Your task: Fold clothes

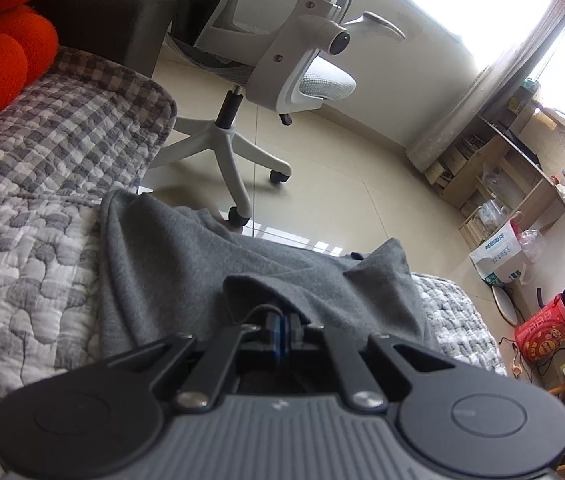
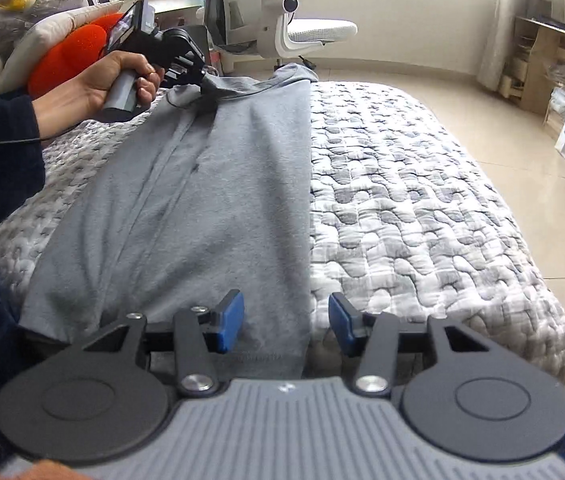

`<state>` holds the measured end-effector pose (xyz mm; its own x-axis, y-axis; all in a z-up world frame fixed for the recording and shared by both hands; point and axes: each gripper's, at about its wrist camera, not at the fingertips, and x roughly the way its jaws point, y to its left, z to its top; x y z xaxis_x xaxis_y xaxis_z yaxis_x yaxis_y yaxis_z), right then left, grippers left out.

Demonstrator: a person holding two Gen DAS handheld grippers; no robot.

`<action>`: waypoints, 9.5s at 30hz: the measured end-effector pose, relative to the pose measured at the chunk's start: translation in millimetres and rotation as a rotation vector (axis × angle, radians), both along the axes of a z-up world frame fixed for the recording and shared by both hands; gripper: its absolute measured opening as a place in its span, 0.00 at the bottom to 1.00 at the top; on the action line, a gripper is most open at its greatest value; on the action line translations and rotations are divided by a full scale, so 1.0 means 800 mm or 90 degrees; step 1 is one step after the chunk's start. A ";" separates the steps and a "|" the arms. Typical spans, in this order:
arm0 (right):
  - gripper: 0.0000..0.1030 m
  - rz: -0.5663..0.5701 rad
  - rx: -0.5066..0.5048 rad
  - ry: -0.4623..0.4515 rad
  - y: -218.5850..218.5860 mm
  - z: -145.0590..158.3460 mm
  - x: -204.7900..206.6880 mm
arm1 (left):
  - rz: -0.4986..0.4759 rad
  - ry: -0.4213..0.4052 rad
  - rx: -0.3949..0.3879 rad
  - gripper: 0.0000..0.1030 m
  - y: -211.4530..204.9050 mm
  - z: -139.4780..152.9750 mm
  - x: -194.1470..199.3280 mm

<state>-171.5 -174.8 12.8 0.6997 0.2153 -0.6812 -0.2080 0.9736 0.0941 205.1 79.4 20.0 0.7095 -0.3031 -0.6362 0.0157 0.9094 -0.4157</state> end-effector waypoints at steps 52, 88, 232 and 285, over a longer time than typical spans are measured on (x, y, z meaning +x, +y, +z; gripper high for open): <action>0.04 0.113 0.192 0.148 -0.062 0.018 0.165 | -0.192 0.119 -0.011 0.06 -0.121 -0.013 -0.320; 0.10 0.166 0.183 0.184 -0.069 0.003 0.105 | -0.247 0.116 -0.031 0.15 -0.131 -0.020 -0.388; 0.37 0.097 0.147 0.016 -0.026 -0.002 0.591 | -0.013 0.013 0.018 0.03 -0.012 -0.006 0.058; 0.36 0.254 0.056 0.001 0.066 0.012 0.026 | -0.198 0.111 0.042 0.27 -0.115 0.001 -0.188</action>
<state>-150.4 -121.6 22.7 0.5485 0.5272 -0.6490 -0.5670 0.8050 0.1747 54.6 -12.6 20.5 0.4686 -0.4421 -0.7648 0.2297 0.8970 -0.3778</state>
